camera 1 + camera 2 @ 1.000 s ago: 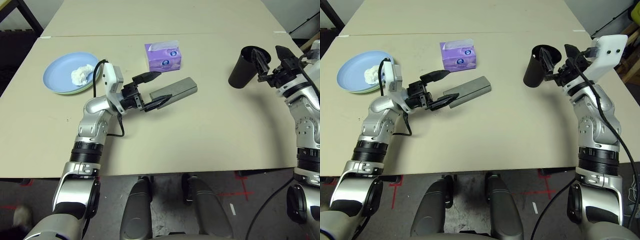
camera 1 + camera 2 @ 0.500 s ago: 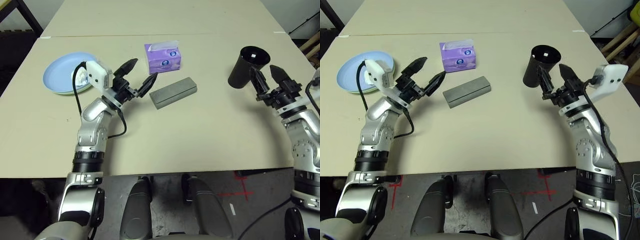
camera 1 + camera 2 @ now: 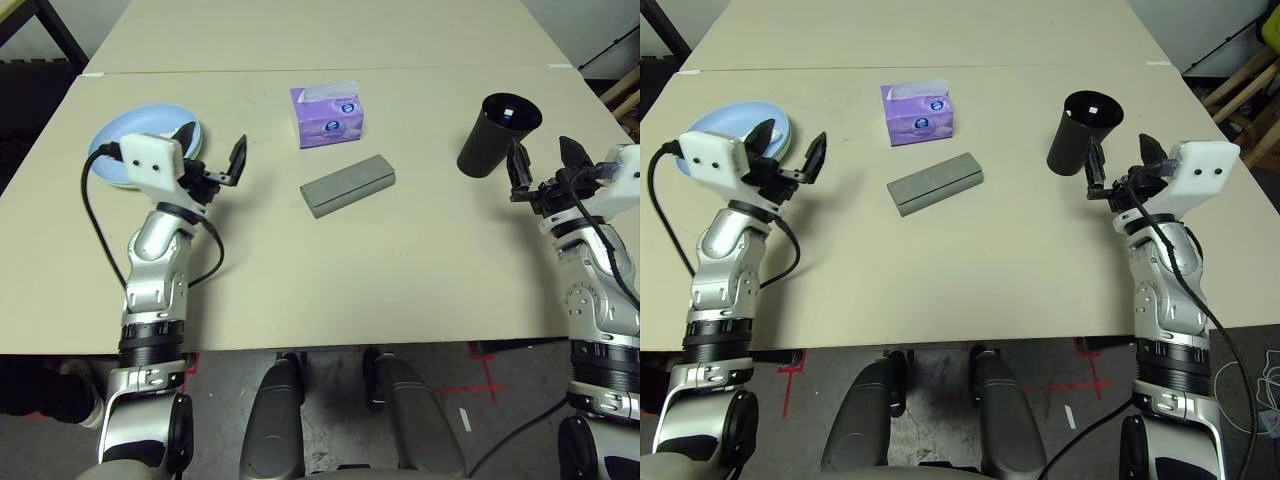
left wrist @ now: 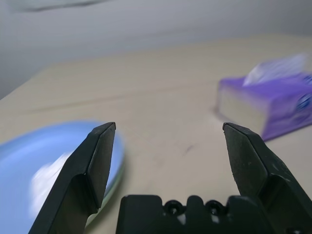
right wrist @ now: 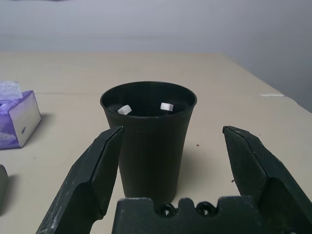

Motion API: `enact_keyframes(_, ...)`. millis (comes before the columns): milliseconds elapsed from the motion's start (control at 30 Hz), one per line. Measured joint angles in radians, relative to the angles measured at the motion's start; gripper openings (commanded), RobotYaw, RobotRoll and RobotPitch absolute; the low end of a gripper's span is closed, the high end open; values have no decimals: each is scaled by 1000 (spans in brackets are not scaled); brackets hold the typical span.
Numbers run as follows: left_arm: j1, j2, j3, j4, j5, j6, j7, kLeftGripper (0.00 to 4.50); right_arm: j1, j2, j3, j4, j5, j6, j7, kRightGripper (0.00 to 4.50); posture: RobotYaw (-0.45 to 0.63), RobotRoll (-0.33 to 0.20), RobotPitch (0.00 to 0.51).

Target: Organize and tidy the items on the table.

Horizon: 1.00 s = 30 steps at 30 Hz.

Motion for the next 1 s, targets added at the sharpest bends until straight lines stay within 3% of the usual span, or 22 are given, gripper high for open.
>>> enact_keyframes(300,87,11,97,-31,-20,39,75,4500,16,10,-11,18,-3,-49,-43,4469,119,0,204)
enact_keyframes(1000,78,22,128,5,-65,23,50,4500,66,1,-25,21,19,-64,13,4469,96,0,199)
